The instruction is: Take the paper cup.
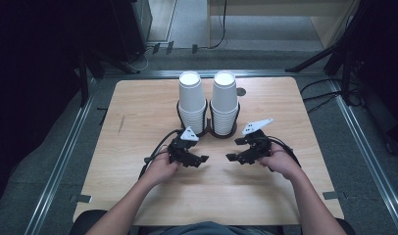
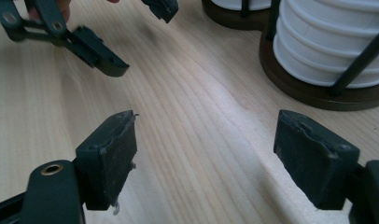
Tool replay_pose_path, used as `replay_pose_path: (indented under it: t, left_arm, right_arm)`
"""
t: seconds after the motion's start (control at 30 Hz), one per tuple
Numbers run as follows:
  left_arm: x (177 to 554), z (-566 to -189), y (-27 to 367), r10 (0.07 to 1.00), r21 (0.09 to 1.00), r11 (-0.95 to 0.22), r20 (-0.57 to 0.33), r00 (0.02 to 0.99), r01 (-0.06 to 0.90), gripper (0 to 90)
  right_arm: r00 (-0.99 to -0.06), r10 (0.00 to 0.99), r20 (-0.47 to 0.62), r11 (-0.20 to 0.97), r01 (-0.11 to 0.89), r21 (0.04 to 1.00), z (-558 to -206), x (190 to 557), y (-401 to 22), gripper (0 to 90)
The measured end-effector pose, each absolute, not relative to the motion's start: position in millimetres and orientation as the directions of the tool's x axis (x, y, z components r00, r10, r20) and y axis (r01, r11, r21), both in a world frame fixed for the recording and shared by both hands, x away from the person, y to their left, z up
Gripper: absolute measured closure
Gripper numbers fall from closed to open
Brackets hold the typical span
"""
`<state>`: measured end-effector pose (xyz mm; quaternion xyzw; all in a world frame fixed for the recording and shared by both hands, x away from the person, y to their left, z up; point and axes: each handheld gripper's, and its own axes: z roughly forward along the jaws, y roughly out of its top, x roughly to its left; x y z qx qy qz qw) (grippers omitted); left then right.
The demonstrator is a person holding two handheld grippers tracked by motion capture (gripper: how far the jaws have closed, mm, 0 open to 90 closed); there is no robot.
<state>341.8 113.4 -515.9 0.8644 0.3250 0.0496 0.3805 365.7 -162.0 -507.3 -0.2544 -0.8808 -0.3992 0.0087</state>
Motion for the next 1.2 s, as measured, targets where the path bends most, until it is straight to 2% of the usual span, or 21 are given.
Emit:
replay_pose_path:
  t: [0.07,0.13,0.2,0.33,0.43,0.5,0.63,0.83,1.0,1.2]
  left_arm:
    - [343,-512,113,0.591,0.682,-0.496,-0.188,0.784,0.537,19.9]
    - [341,-509,111,0.581,0.682,-0.495,-0.2,0.789,0.538,11.2]
    - [339,-505,111,0.567,0.701,-0.484,-0.204,0.798,0.524,11.3]
    - [339,-498,116,0.533,0.733,-0.429,-0.265,0.803,0.527,11.1]
    - [339,-495,117,0.549,0.733,-0.448,-0.226,0.804,0.512,17.5]
    - [337,-494,118,0.548,0.735,-0.459,-0.209,0.81,0.5,31.5]
    - [337,-492,118,0.539,0.734,-0.462,-0.212,0.815,0.497,39.5]
    - [336,-493,118,0.538,0.713,-0.486,-0.212,0.816,0.505,42.3]
    - [336,-492,117,0.535,0.713,-0.486,-0.215,0.817,0.506,42.6]
    - [336,-491,118,0.524,0.713,-0.493,-0.214,0.824,0.498,48.3]
  right_arm:
    - [-0.867,0.446,0.22,0.551,0.46,0.696,-505,364,-160,12.5]
    - [-0.843,0.5,0.197,0.537,0.48,0.693,-503,365,-157,14.6]
    - [-0.818,0.535,0.213,0.534,0.522,0.665,-500,368,-156,14.8]
    - [-0.843,0.489,0.223,0.561,0.5,0.66,-496,366,-158,14.5]
    - [-0.839,0.493,0.231,0.563,0.509,0.651,-495,367,-158,14.8]
    - [-0.835,0.484,0.262,0.552,0.523,0.649,-495,368,-159,15.0]
    - [-0.849,0.477,0.227,0.567,0.495,0.658,-495,368,-158,23.6]
    - [-0.861,0.46,0.217,0.564,0.472,0.677,-489,368,-160,35.9]
    - [-0.864,0.447,0.231,0.566,0.474,0.675,-487,367,-162,38.4]
    - [-0.874,0.429,0.231,0.578,0.461,0.673,-487,366,-165,41.9]
